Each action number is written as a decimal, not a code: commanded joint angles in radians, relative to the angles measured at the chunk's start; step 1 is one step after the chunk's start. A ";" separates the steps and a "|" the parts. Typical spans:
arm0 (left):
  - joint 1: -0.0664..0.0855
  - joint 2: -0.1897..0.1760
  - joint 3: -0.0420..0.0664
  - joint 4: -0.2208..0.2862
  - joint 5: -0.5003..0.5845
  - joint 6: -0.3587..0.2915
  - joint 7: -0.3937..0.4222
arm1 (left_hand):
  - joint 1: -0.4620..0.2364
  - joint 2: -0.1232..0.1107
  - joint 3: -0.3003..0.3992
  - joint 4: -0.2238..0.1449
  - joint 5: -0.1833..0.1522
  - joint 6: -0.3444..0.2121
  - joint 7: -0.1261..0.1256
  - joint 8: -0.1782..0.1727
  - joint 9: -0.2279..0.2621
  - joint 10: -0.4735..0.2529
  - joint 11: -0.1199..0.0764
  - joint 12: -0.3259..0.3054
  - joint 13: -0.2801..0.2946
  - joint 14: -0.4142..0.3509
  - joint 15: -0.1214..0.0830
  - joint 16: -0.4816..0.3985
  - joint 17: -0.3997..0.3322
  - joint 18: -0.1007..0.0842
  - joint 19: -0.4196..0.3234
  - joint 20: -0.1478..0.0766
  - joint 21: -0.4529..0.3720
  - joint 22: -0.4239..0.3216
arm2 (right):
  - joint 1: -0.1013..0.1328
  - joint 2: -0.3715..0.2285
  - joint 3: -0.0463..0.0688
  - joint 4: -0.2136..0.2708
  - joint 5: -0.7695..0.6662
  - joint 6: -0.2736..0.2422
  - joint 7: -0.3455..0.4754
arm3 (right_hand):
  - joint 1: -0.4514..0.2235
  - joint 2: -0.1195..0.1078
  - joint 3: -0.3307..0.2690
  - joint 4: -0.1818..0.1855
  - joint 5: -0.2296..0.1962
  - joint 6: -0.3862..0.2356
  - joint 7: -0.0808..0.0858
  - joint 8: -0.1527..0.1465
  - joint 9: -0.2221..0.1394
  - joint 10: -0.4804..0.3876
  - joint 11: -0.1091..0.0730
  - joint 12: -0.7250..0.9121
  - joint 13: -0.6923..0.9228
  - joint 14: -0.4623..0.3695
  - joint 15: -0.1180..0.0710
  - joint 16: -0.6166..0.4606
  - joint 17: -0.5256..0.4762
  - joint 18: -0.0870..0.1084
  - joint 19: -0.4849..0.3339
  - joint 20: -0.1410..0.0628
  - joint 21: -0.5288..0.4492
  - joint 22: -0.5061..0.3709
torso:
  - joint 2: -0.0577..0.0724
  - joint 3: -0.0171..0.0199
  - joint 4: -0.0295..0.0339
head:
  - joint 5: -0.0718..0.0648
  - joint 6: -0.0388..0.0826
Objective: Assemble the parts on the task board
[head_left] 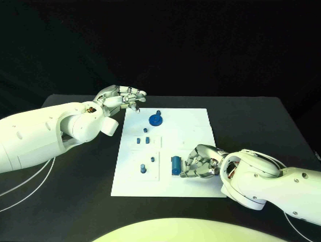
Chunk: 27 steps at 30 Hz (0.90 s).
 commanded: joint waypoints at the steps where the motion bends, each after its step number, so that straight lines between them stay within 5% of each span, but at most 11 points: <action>1: 0.001 0.000 0.001 0.001 0.002 0.016 0.005 | 0.000 0.004 0.003 0.004 0.003 -0.007 0.000 0.005 -0.002 -0.006 -0.001 0.003 -0.001 -0.007 0.003 0.001 -0.002 0.015 0.006 -0.001 -0.004 -0.001 | -0.001 -0.009 0.000 0.022 0.012 -0.016 0.043 | -0.002 -0.008 0.004 0.002 0.002 0.007 -0.001 -0.004 -0.001 0.022 -0.007 0.002 0.156 0.085 -0.005 0.004 0.164 -0.018 0.090 -0.007 -0.001 0.248 | -0.001 -0.0003 -0.0008 | 0.003 0.001; 12: 0.001 0.001 0.001 -0.001 0.002 0.017 0.005 | 0.002 0.003 0.004 0.003 0.002 -0.007 0.000 0.006 -0.002 -0.007 -0.001 0.004 -0.001 -0.008 0.003 0.000 -0.002 0.015 0.006 -0.001 -0.005 -0.002 | 0.003 -0.011 0.002 0.049 0.016 -0.052 0.055 | -0.021 -0.011 0.013 0.003 0.000 0.010 -0.001 -0.005 -0.003 0.022 -0.006 0.002 0.156 0.085 -0.005 0.004 0.164 -0.019 0.090 -0.006 0.000 0.249 | 0.000 0.0002 0.0008 | 0.001 0.005; 27: 0.001 0.000 0.001 0.002 0.002 0.016 0.004 | 0.003 0.003 0.004 0.003 0.002 -0.008 0.000 0.006 -0.002 -0.007 -0.001 0.005 -0.001 -0.010 0.003 -0.001 -0.003 0.015 0.006 -0.001 -0.006 -0.002 | 0.010 0.025 0.002 -0.009 -0.004 -0.019 0.040 | -0.031 0.007 0.043 -0.001 -0.023 0.014 -0.004 -0.005 -0.004 0.025 -0.009 0.006 0.160 0.086 -0.006 0.006 0.169 -0.020 0.093 -0.007 0.009 0.251 | 0.002 -0.0001 0.0013 | 0.005 0.003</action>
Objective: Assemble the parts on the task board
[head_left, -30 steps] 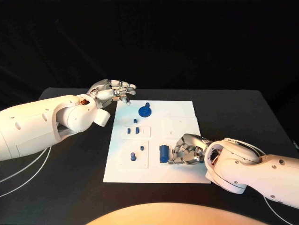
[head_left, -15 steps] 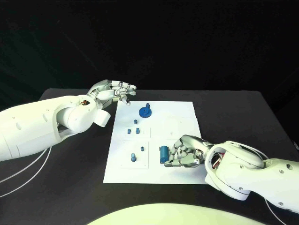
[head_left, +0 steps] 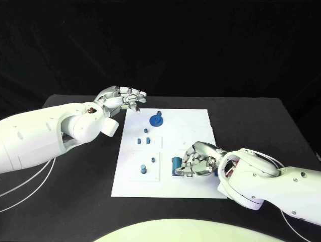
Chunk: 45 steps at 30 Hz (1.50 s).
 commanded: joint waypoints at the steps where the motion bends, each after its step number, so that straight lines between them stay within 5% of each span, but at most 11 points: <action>1: 0.001 0.001 0.001 0.003 0.002 0.015 0.005 | 0.003 0.003 0.004 0.003 0.002 -0.008 0.000 0.006 -0.002 -0.008 -0.001 0.005 -0.001 -0.006 0.000 -0.001 -0.001 0.015 0.006 -0.001 -0.006 -0.002 | 0.000 0.009 0.000 -0.010 -0.017 0.028 0.002 | 0.002 0.019 0.015 0.002 -0.008 0.011 -0.001 -0.005 -0.001 0.026 -0.009 0.006 0.161 0.086 -0.007 0.006 0.170 -0.020 0.093 -0.007 0.009 0.251 | 0.000 0.0007 0.0003 | 0.002 -0.003; 10: 0.001 0.000 0.001 0.003 0.001 0.016 0.003 | 0.003 0.003 0.004 0.003 0.002 -0.008 0.000 0.006 -0.002 -0.008 -0.001 0.005 -0.001 -0.006 0.000 -0.001 -0.001 0.015 0.006 -0.001 -0.006 -0.002 | 0.000 0.015 0.000 -0.031 -0.037 0.058 -0.017 | 0.021 0.043 0.044 -0.005 -0.004 0.015 -0.007 -0.005 -0.003 0.033 -0.014 0.016 0.169 0.087 -0.011 0.007 0.172 -0.022 0.095 -0.010 0.015 0.252 | -0.002 0.0005 -0.0020 | 0.002 -0.006; 16: 0.001 -0.001 0.001 0.003 0.000 0.017 0.002 | 0.003 0.003 0.004 0.003 0.002 -0.008 0.000 0.006 -0.002 -0.008 -0.001 0.005 -0.001 -0.006 0.000 -0.001 -0.001 0.015 0.006 -0.001 -0.006 -0.002 | 0.000 0.011 0.000 -0.039 -0.054 0.080 -0.025 | 0.113 0.018 0.101 -0.032 -0.077 0.020 -0.013 -0.010 -0.009 0.036 -0.020 0.020 0.173 0.087 -0.016 0.006 0.172 -0.022 0.095 -0.016 0.017 0.253 | -0.002 0.0007 -0.0012 | 0.002 -0.007; 30: 0.001 -0.003 0.001 0.003 -0.001 0.019 -0.001 | 0.003 0.003 0.004 0.004 0.002 -0.008 0.000 0.007 -0.002 -0.009 0.000 0.006 -0.001 -0.008 0.000 -0.003 -0.002 0.015 0.006 -0.001 -0.008 -0.003 | -0.002 0.004 0.000 -0.029 -0.029 0.096 -0.004 | 0.100 -0.014 0.114 -0.008 -0.077 0.025 -0.008 -0.014 -0.014 0.035 -0.016 0.018 0.173 0.086 -0.013 0.006 0.171 -0.021 0.094 -0.014 0.013 0.252 | -0.002 0.0000 -0.0013 | 0.001 -0.004; 38: 0.001 -0.003 0.001 0.003 -0.001 0.019 -0.001 | 0.003 0.003 0.004 0.004 0.002 -0.008 0.000 0.007 -0.002 -0.009 0.000 0.006 -0.001 -0.008 0.000 -0.003 -0.002 0.015 0.006 -0.001 -0.008 -0.003 | -0.002 -0.023 0.000 -0.017 -0.023 0.020 0.022 | 0.084 -0.023 0.117 0.001 -0.074 0.021 -0.005 -0.018 -0.016 0.030 -0.014 0.008 0.167 0.086 -0.011 0.005 0.169 -0.020 0.093 -0.013 0.007 0.250 | -0.002 0.0003 -0.0020 | -0.004 -0.001; 45: 0.001 -0.008 0.000 0.006 0.000 0.017 0.005 | 0.003 0.002 0.004 0.005 0.002 -0.009 0.001 0.007 -0.002 -0.010 0.000 0.008 -0.001 -0.009 0.000 -0.004 -0.003 0.015 0.006 -0.001 -0.010 -0.004 | 0.018 -0.096 0.000 0.014 0.033 -0.070 0.066 | 0.071 -0.057 0.144 -0.001 -0.072 -0.048 0.032 -0.072 -0.038 0.017 0.017 -0.010 0.156 0.084 0.013 0.000 0.158 -0.015 0.084 0.005 -0.021 0.243 | -0.005 0.0004 -0.0070 | -0.016 0.005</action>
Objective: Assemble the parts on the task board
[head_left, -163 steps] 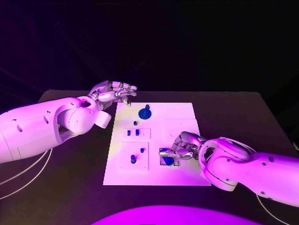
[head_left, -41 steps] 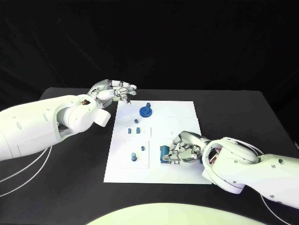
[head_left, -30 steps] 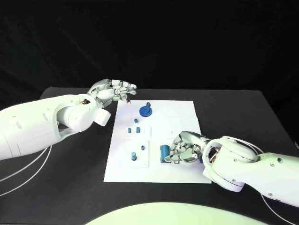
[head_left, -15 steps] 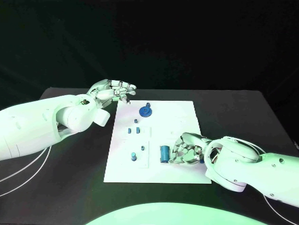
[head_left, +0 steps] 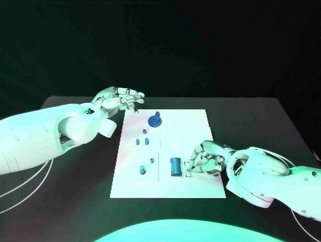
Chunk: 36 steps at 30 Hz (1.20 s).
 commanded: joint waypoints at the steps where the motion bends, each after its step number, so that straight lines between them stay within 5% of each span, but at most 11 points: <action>1: 0.001 -0.004 0.000 0.006 0.000 0.013 0.011 | 0.002 0.002 0.003 0.005 0.002 -0.009 0.001 0.004 -0.001 -0.010 0.000 0.005 -0.001 -0.009 0.001 -0.004 -0.002 0.014 0.006 -0.001 -0.006 -0.001 | 0.011 -0.033 0.001 0.015 0.051 -0.083 0.050 | -0.003 -0.015 0.009 0.001 -0.004 -0.018 0.007 -0.013 -0.004 0.015 0.013 -0.010 0.154 0.083 0.012 -0.004 0.156 0.002 0.079 0.012 -0.012 0.242 | -0.001 -0.0001 -0.0048 | -0.010 0.004; 10: 0.001 -0.010 -0.001 0.016 0.002 0.009 0.018 | -0.001 0.000 0.001 0.008 0.001 -0.010 0.001 0.004 -0.001 -0.010 0.001 0.006 -0.001 -0.009 0.001 -0.005 -0.002 0.014 0.006 -0.001 -0.008 -0.003 | 0.024 -0.141 0.000 0.027 0.040 -0.086 0.023 | -0.011 -0.044 0.010 0.001 -0.013 -0.027 0.014 -0.024 -0.005 0.007 0.021 -0.020 0.147 0.083 0.020 -0.004 0.157 0.002 0.079 0.020 -0.011 0.242 | -0.006 0.0010 -0.0151 | -0.034 0.004; 18: 0.001 -0.008 -0.002 0.024 0.002 0.008 0.016 | -0.004 -0.003 -0.002 0.011 0.001 -0.010 0.001 0.005 -0.001 -0.011 0.001 0.008 -0.001 -0.009 0.001 -0.005 -0.003 0.014 0.007 0.000 -0.010 -0.005 | 0.011 -0.208 -0.004 0.039 -0.053 -0.073 -0.041 | -0.044 -0.055 0.013 0.006 -0.017 0.014 0.001 0.002 0.012 0.010 0.011 -0.017 0.149 0.084 0.014 -0.002 0.163 0.000 0.083 0.020 0.000 0.245 | -0.006 0.0007 -0.0165 | -0.046 0.004; 36: 0.001 -0.007 -0.003 0.023 0.002 0.014 0.011 | -0.005 -0.003 -0.003 0.012 0.001 -0.010 0.001 0.006 -0.001 -0.011 0.001 0.009 -0.001 -0.009 0.001 -0.005 -0.003 0.014 0.008 0.000 -0.012 -0.006 | -0.034 -0.148 -0.006 -0.002 -0.085 -0.060 -0.072 | -0.063 -0.054 0.019 0.006 -0.016 0.035 -0.009 0.020 0.026 0.013 0.002 -0.013 0.151 0.085 0.007 -0.001 0.165 -0.001 0.084 0.015 0.005 0.246 | -0.005 0.0007 -0.0137 | -0.042 -0.001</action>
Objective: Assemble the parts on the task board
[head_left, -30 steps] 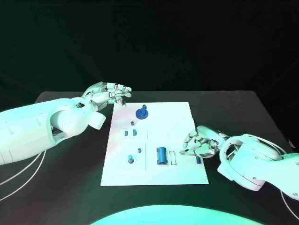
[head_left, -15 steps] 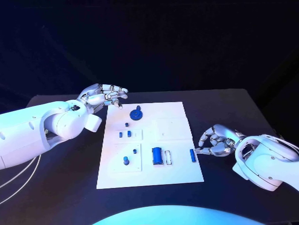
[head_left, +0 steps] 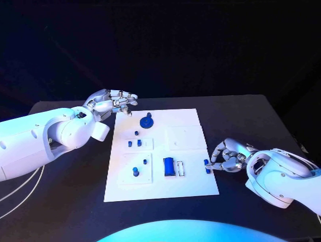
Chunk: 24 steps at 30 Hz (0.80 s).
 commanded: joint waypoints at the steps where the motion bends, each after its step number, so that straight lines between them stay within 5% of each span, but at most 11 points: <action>1: 0.001 0.001 0.001 0.002 0.002 0.014 0.008 | -0.005 -0.003 -0.001 0.005 0.001 -0.006 -0.003 0.006 -0.002 -0.004 0.001 0.005 -0.001 -0.005 -0.002 -0.005 -0.001 0.014 0.008 0.000 -0.003 -0.001 | -0.007 0.013 0.000 -0.009 -0.025 0.014 -0.011 | -0.009 0.001 0.007 0.001 -0.001 0.009 -0.002 0.004 0.002 0.013 -0.007 0.003 0.151 0.085 -0.008 -0.001 0.166 -0.002 0.088 -0.001 0.007 0.247 | 0.000 -0.0004 -0.0005 | 0.002 0.000; 14: 0.001 -0.001 0.000 0.003 0.002 0.015 0.007 | -0.005 -0.003 -0.001 0.005 0.001 -0.006 -0.003 0.006 -0.002 -0.004 0.001 0.005 -0.001 -0.005 -0.002 -0.005 -0.001 0.014 0.008 0.000 -0.003 -0.001 | -0.021 0.055 0.000 -0.048 -0.032 0.031 -0.014 | 0.001 0.008 0.021 -0.004 0.002 0.009 -0.007 0.009 0.007 0.014 -0.011 0.004 0.152 0.085 -0.012 -0.001 0.166 -0.002 0.088 -0.005 0.007 0.247 | 0.000 -0.0004 -0.0006 | 0.005 0.000; 24: 0.001 -0.003 0.000 0.003 0.002 0.016 0.004 | -0.004 -0.002 -0.001 0.005 0.002 -0.007 -0.003 0.007 -0.002 -0.005 0.000 0.006 -0.001 -0.005 -0.002 -0.005 -0.001 0.015 0.008 0.000 -0.005 -0.002 | -0.039 0.083 -0.002 -0.071 -0.105 0.129 -0.051 | 0.074 -0.001 0.065 -0.025 0.008 0.006 -0.012 0.012 0.014 0.013 -0.017 0.000 0.150 0.085 -0.017 -0.001 0.167 -0.002 0.088 -0.011 0.009 0.247 | 0.000 -0.0019 0.0000 | 0.007 -0.005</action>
